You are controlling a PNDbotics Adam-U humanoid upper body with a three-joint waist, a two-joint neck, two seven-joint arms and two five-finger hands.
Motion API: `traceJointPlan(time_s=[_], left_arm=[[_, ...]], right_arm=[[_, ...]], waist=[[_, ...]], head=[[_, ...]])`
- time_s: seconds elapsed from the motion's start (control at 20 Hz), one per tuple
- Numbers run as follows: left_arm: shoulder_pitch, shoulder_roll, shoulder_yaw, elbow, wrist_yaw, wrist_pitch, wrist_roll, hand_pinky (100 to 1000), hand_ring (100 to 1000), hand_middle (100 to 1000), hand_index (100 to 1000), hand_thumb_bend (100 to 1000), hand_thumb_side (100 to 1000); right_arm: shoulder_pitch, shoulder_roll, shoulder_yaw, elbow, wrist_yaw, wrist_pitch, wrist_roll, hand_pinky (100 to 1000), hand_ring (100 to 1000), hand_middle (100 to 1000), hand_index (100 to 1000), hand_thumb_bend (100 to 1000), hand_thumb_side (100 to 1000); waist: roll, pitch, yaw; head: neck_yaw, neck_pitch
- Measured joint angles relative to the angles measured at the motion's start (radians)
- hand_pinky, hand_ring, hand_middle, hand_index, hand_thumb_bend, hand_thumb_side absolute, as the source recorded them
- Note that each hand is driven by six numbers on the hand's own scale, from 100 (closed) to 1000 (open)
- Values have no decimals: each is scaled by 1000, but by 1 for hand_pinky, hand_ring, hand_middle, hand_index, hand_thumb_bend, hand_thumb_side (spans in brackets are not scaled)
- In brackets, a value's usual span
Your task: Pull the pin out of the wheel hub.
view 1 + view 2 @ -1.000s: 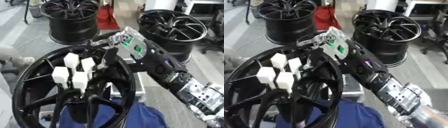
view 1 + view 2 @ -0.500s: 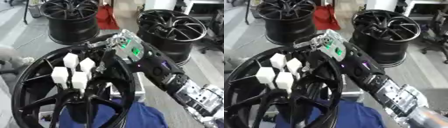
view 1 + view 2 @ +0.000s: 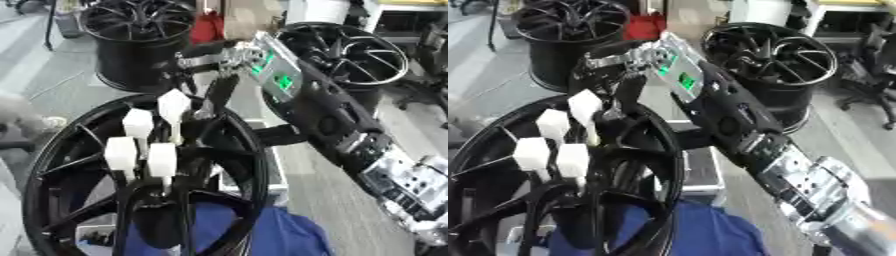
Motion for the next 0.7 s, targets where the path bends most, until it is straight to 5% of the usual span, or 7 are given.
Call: traceJointPlan(time_s=[0.2,0.35,0.55,0.7], left_arm=[[14,9,5,1,-4,1,1,580,641,623,804,440,482],[22,9,11,2,-8,2,6,580,641,624,804,441,482],[25,9,19,6,-9,4,14,580,642,624,804,441,482],[26,9,25,6,-10,5,20,580,642,624,804,441,482]], right_arm=[[7,-104,-21,-93,-68,22,-18,514,666,481,548,149,137],[92,-230,-60,-204,-137,46,-54,517,670,482,548,167,134],[349,-421,-179,-368,-213,91,-164,522,682,488,553,205,119],[587,-495,-302,-457,-224,128,-277,538,696,498,566,235,113]], waist=[[-9,-15,-20],[-10,-22,-35],[-4,-21,-57],[6,-14,-78]], head=[[21,11],[35,17],[54,18],[68,17]])
